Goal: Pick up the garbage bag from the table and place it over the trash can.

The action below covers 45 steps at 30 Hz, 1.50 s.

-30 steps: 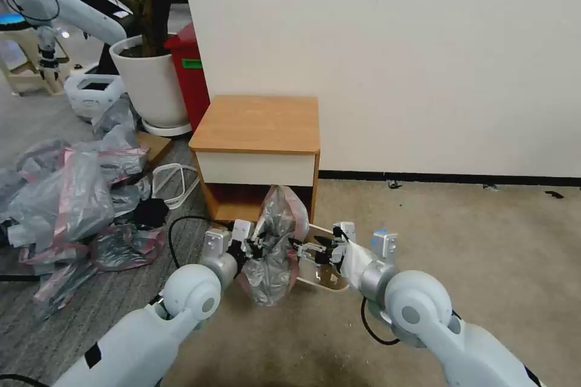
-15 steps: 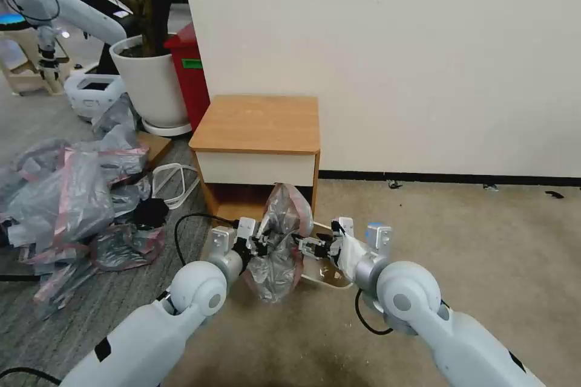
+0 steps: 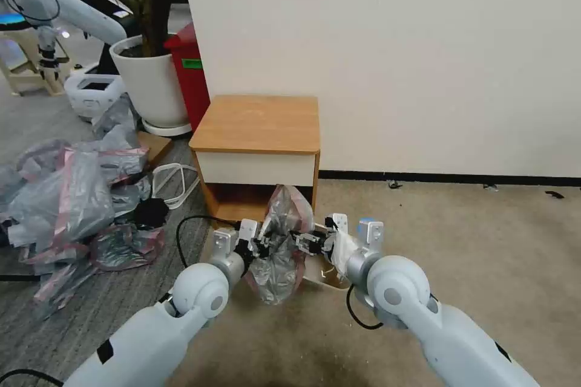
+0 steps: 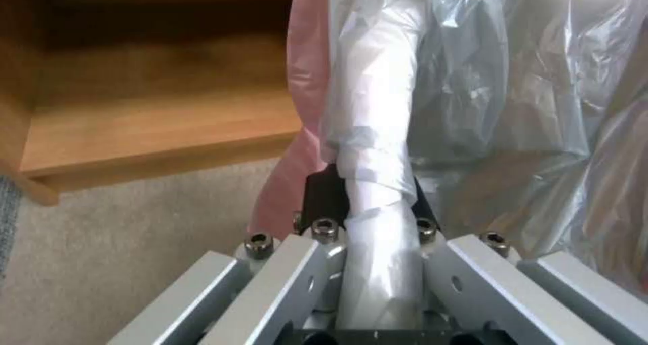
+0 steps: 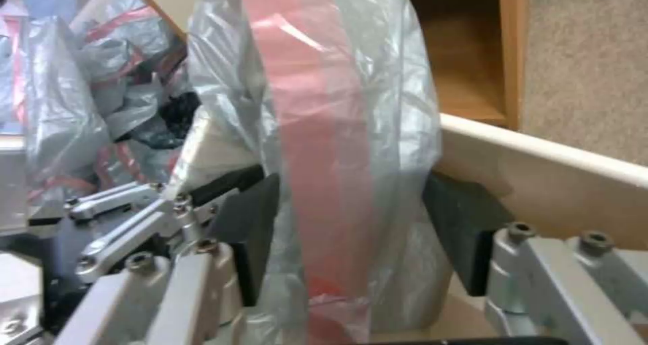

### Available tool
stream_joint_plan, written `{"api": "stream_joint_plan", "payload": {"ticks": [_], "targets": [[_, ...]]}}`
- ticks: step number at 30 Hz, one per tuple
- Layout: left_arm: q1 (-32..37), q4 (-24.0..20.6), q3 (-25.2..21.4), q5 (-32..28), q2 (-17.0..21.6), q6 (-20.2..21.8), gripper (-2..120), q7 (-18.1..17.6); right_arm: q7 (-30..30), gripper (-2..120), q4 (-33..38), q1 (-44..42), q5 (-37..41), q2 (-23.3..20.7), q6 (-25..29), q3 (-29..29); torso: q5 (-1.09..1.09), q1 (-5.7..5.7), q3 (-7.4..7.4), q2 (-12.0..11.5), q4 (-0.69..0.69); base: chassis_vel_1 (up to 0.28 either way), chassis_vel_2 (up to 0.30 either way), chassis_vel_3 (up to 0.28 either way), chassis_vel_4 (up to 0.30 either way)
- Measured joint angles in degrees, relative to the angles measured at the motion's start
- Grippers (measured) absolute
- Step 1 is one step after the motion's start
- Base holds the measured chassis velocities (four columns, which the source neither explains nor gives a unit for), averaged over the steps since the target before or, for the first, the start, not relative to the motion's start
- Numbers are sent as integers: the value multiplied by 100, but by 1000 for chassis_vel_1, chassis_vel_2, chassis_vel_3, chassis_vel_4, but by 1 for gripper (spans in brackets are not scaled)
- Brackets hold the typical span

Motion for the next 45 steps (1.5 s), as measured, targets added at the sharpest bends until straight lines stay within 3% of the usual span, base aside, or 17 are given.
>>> {"api": "stream_joint_plan", "payload": {"ticks": [3, 4, 15, 24, 29, 45], "targets": [[-15, 10, 11, 0, -2, -2, 3, 0, 1, 49, -16, 1, -70, -3, 15, -3, 0, 0, 0, 0, 0, 0, 0, 0, 0], [-30, 25, 25, 0, -2, -4, 3, -1, -1, 42, -17, -1, -104, -15, 24, -1, 0, 0, 0, 0, 0, 0, 0, 0, 0], [-69, 151, 68, 19, -47, -36, 3, -1, -30, 4, 1, -21, -189, -107, 64, 44, 0, 0, 0, 0, 0, 0, 0, 0, 0], [-115, 226, 95, 32, -57, -47, 3, 3, -51, 7, 48, -67, -264, -192, 112, 58, 0, 0, 0, 0, 0, 0, 0, 0, 0], [-106, 260, 90, 54, -52, -77, 3, 28, -66, 1, 134, -38, -224, -427, 117, 149, 0, 0, 0, 0, 0, 0, 0, 0, 0], [46, 174, 10, 112, -7, -168, 3, 139, -73, 0, 82, 108, -109, -855, 117, 326, 0, 0, 0, 0, 0, 0, 0, 0, 0]]}}
